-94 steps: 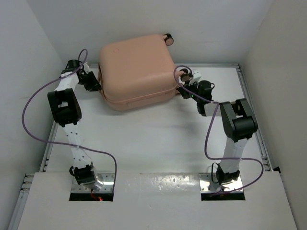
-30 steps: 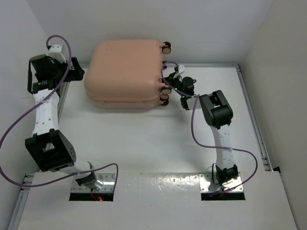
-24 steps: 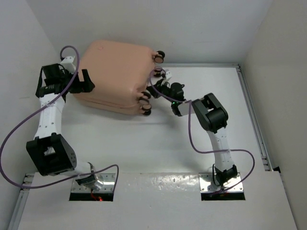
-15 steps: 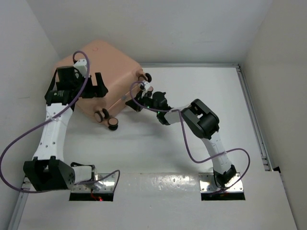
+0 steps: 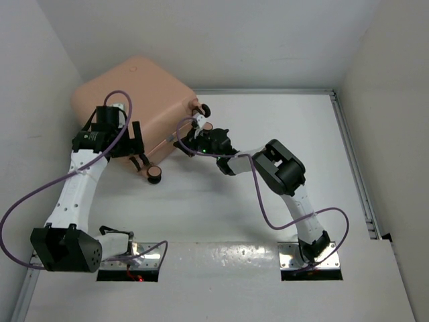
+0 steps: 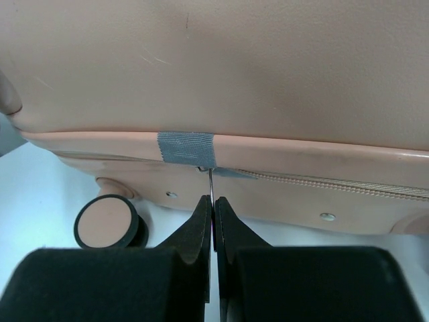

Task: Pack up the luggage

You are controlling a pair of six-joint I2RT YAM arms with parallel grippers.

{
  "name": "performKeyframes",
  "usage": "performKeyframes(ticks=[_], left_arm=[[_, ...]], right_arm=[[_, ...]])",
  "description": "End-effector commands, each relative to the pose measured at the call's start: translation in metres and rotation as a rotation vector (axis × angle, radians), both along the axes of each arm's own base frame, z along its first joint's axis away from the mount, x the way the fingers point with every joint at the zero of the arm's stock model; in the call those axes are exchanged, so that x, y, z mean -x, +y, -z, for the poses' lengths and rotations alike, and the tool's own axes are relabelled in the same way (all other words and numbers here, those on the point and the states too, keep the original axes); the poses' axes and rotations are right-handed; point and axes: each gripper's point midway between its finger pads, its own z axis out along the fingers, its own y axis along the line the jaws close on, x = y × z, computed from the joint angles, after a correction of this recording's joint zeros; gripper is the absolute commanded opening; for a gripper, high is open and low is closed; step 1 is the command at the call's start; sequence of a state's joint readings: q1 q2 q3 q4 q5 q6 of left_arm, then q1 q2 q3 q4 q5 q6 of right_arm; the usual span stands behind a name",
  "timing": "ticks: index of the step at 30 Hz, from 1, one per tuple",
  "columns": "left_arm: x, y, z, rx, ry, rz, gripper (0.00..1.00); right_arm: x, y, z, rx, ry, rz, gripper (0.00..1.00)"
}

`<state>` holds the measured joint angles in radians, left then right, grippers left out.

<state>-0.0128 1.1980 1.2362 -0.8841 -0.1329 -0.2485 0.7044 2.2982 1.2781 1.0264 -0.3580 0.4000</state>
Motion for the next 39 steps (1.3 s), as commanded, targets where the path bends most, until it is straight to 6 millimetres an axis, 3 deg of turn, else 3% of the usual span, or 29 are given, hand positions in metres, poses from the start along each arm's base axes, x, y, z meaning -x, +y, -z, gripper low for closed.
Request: performKeyframes(ticks=[1,5,8,16,29,32,34,35,36,37,39], left_arm=[[0.023,0.000,0.027,-0.001,0.105,-0.036,1.00],[0.035,-0.006,0.052,0.043,0.172,-0.049,1.00],[0.026,-0.010,0.058,0.061,0.184,-0.047,1.00],[0.002,-0.015,0.050,0.069,0.147,-0.031,0.97],[0.001,-0.015,0.056,0.069,0.157,-0.032,0.97],[0.005,-0.017,0.062,0.081,0.175,-0.035,0.89],[0.007,-0.015,0.065,0.089,0.185,-0.042,0.74],[0.005,-0.015,0.065,0.089,0.176,-0.041,0.74],[0.005,-0.015,0.065,0.089,0.176,-0.041,0.64],[0.005,-0.015,0.065,0.089,0.176,-0.041,0.60],[0.005,-0.015,0.065,0.089,0.176,-0.041,0.53]], right_arm=[[-0.035,-0.014,-0.033,-0.027,-0.104,0.140,0.00],[-0.036,-0.016,-0.030,-0.002,-0.120,0.150,0.00],[-0.039,-0.010,-0.033,-0.002,-0.122,0.147,0.00],[-0.045,0.004,-0.028,0.024,-0.095,0.145,0.00],[-0.049,0.024,-0.028,-0.006,-0.044,0.136,0.03],[-0.053,0.025,-0.030,-0.011,-0.043,0.159,0.08],[-0.054,0.028,-0.028,-0.013,-0.032,0.165,0.11],[-0.055,0.028,-0.028,-0.014,-0.030,0.171,0.11],[-0.058,0.026,-0.028,-0.013,-0.032,0.182,0.12],[-0.057,0.028,-0.024,-0.005,-0.024,0.183,0.13],[-0.061,0.026,-0.024,-0.007,-0.026,0.208,0.08]])
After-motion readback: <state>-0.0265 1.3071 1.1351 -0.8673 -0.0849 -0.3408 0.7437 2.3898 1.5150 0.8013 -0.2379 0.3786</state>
